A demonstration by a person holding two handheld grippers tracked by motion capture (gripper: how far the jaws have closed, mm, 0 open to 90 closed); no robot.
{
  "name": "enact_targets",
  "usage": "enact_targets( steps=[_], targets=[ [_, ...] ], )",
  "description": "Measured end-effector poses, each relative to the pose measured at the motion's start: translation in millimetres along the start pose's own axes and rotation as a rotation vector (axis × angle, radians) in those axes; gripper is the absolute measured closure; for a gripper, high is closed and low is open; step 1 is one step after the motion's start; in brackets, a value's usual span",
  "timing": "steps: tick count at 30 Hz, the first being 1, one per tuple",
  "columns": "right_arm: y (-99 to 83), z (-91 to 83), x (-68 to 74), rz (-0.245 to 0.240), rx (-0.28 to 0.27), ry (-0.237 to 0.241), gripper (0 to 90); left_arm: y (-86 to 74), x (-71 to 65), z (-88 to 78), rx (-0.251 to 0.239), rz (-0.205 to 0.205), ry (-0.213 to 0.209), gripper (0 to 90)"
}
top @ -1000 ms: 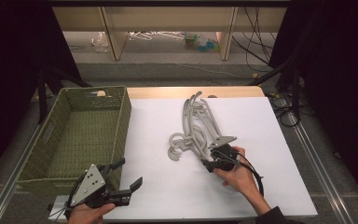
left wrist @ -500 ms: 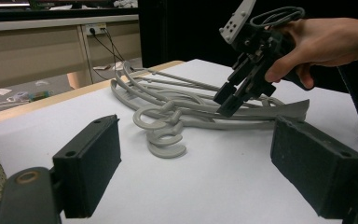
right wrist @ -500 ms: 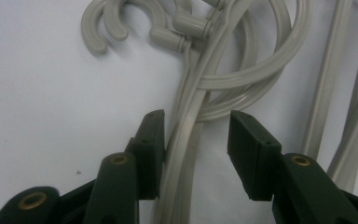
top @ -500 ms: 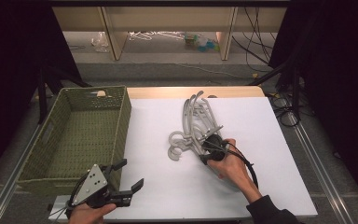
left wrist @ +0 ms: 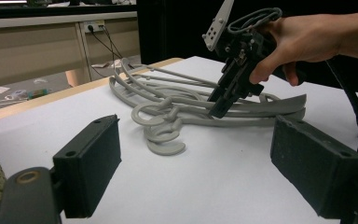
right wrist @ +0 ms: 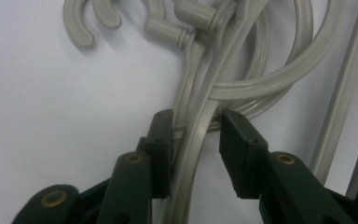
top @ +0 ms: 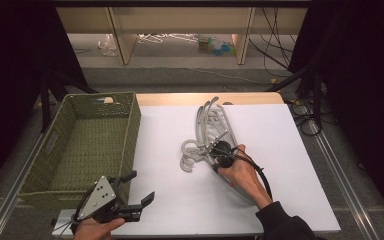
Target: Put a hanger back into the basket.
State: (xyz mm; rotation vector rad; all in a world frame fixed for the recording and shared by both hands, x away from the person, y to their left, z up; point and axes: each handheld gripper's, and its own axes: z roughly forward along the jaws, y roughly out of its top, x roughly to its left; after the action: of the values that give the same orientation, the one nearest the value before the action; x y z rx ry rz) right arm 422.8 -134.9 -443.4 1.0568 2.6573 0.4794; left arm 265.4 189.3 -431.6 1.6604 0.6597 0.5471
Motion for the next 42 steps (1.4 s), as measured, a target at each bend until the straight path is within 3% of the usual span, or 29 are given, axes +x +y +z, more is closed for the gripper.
enact_targets(
  steps=[3, 4, 10, 13, 19, 24, 31, 37, 39, 40, 42],
  targets=[
    [-2.3, -0.4, -2.7, -0.003, 0.001, 0.034, 73.1, 0.4, -0.6, -0.2, -0.005, -0.013, 0.004, 15.8],
    [-2.6, -0.8, -3.3, -0.003, 0.005, 0.039, 73.2, 0.3, 0.3, -0.2, -0.001, 0.005, 0.000, 15.8],
    [-4.1, -5.7, -5.2, 0.002, 0.015, 0.050, 74.7, 1.2, -0.3, -0.6, -0.010, 0.013, 0.001, 16.0],
    [-4.5, -13.5, -9.8, 0.011, -0.008, 0.063, 75.5, 1.7, -0.3, -0.6, -0.008, 0.008, 0.003, 16.0],
    [-9.7, -29.8, -21.4, 0.028, -0.021, 0.054, 77.5, 1.8, -0.5, -1.0, -0.007, 0.007, 0.002, 16.0],
    [-17.8, -39.2, -34.2, 0.039, -0.018, 0.012, 79.8, 1.6, 0.5, -1.2, -0.005, 0.015, 0.001, 16.1],
    [-29.8, -58.8, -53.9, 0.061, -0.103, -0.024, 82.1, 1.7, 0.6, 0.1, -0.012, 0.012, 0.003, 16.1],
    [-34.0, -72.8, -61.5, 0.052, -0.160, -0.009, 82.4, 1.8, 0.8, -0.4, -0.008, 0.011, 0.007, 16.2],
    [-37.2, -79.6, -68.6, 0.066, -0.200, 0.014, 82.3, 1.7, 1.1, -0.1, -0.006, 0.012, 0.004, 16.2],
    [-37.2, -79.6, -68.6, 0.066, -0.200, 0.014, 82.3, 1.3, -0.3, 0.1, -0.007, -0.011, 0.006, 16.2],
    [-40.0, -84.7, -74.0, 0.088, -0.230, 0.019, 82.2, 1.3, 0.5, 0.2, -0.006, -0.004, 0.008, 16.2]
  ],
)
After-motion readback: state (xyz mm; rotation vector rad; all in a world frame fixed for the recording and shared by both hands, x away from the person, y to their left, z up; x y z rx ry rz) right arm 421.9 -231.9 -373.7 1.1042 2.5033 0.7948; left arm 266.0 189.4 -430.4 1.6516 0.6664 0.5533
